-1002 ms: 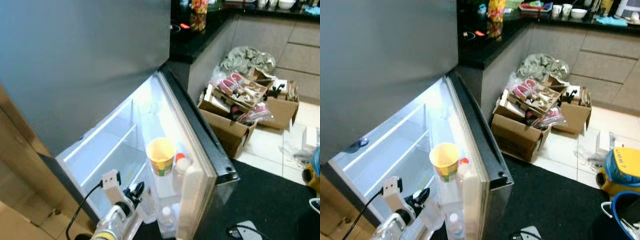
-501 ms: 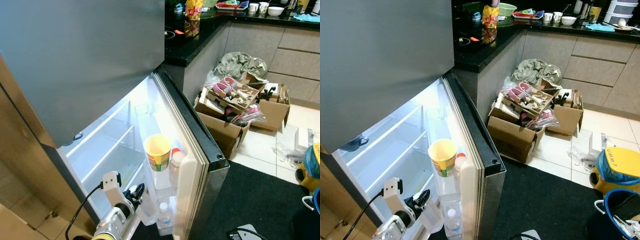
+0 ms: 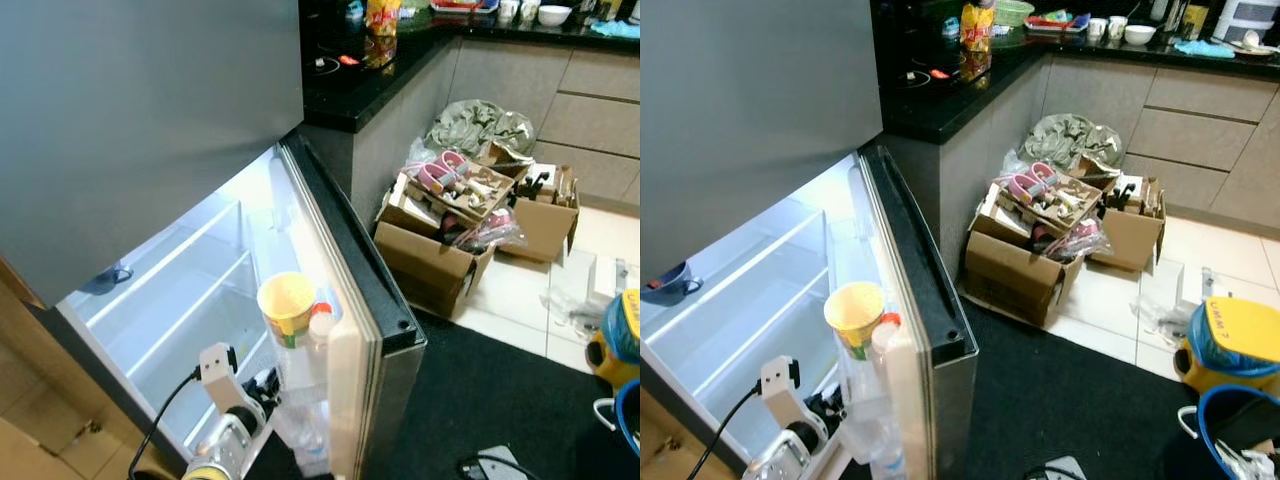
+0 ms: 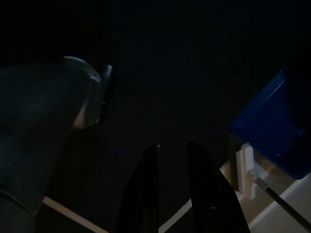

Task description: Restocking fridge

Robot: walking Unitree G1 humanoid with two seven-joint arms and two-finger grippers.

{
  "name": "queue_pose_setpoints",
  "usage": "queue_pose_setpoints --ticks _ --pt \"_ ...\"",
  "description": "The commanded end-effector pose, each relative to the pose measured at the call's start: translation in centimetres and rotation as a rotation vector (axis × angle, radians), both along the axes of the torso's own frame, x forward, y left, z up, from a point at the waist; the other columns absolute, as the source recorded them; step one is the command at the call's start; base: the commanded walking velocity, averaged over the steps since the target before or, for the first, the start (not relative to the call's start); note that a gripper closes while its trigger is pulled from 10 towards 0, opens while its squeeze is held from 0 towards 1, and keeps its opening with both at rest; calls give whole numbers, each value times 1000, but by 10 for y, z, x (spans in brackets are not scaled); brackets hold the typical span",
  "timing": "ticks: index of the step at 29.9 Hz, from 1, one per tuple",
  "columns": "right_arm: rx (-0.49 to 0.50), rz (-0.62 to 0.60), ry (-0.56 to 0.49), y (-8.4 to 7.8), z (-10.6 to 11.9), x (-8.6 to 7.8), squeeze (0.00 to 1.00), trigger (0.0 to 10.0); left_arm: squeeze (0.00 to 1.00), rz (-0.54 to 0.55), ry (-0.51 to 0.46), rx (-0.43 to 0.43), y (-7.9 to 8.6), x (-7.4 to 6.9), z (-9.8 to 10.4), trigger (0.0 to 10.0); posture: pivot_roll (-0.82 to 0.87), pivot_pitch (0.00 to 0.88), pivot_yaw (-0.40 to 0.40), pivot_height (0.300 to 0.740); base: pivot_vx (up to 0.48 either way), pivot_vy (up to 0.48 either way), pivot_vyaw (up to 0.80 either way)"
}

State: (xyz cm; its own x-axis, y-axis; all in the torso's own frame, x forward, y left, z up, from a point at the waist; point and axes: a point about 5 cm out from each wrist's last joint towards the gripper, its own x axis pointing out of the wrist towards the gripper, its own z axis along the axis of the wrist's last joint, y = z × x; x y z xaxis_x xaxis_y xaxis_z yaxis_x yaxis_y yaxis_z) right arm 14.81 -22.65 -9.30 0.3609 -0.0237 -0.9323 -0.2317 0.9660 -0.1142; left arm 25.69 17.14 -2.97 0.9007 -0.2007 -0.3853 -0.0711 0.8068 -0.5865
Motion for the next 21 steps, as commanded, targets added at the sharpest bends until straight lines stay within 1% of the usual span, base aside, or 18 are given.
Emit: queue_pose_setpoints --ticks 1,2,3,6,7,10,11,13,14,16,17,18,19,20,21 --pt "5 6 9 2 -1 -2 0 10000 0 59 -20 24 16 1 3 10000 -30 0 5 740 0 0 0" --pt "5 6 9 2 -1 -2 0 10000 0 88 -21 15 21 1 4 10000 -30 0 5 740 0 0 0" --pt "5 6 9 2 -1 -2 0 10000 0 88 -21 15 21 1 4 10000 -30 0 5 740 0 0 0" --pt "6 4 10 1 -1 -2 0 10000 0 132 -28 -3 29 0 4 10000 -29 0 3 740 0 0 0" --pt "6 4 10 1 -1 -2 0 10000 0 132 -28 -3 29 0 4 10000 -29 0 3 740 0 0 0" --pt "6 3 9 1 -1 -2 0 10000 0 193 -37 -5 41 0 7 10000 -30 0 2 740 0 0 0" --pt "6 3 9 1 -1 -2 0 10000 0 228 -45 -29 45 0 8 10000 -30 0 2 740 0 0 0" --pt "6 2 9 1 -1 -2 0 10000 0 317 -83 -112 53 3 13 10000 -30 0 2 740 0 0 0" --pt "6 2 9 1 -1 -2 0 10000 0 317 -83 -112 53 3 13 10000 -30 0 2 740 0 0 0" --pt "6 2 8 1 -1 -2 0 10000 0 383 -142 -165 62 9 21 10000 -32 0 1 740 0 0 0" --pt "6 2 8 1 -1 -2 0 10000 0 444 -202 -225 70 15 30 10000 -32 0 1 740 0 0 0" --pt "6 2 7 1 -1 -2 0 10000 0 484 -244 -267 75 18 36 10000 -32 0 1 740 0 0 0" --pt "6 2 7 1 -1 -2 0 10000 0 484 -244 -267 75 18 36 10000 -32 0 1 740 0 0 0" --pt "6 2 7 1 -1 -2 0 10000 0 516 -315 -336 79 26 46 10000 -32 0 1 740 0 0 0" --pt "6 2 7 1 -1 -2 0 10000 0 495 -347 -369 76 31 51 10000 -32 0 1 740 0 0 0"
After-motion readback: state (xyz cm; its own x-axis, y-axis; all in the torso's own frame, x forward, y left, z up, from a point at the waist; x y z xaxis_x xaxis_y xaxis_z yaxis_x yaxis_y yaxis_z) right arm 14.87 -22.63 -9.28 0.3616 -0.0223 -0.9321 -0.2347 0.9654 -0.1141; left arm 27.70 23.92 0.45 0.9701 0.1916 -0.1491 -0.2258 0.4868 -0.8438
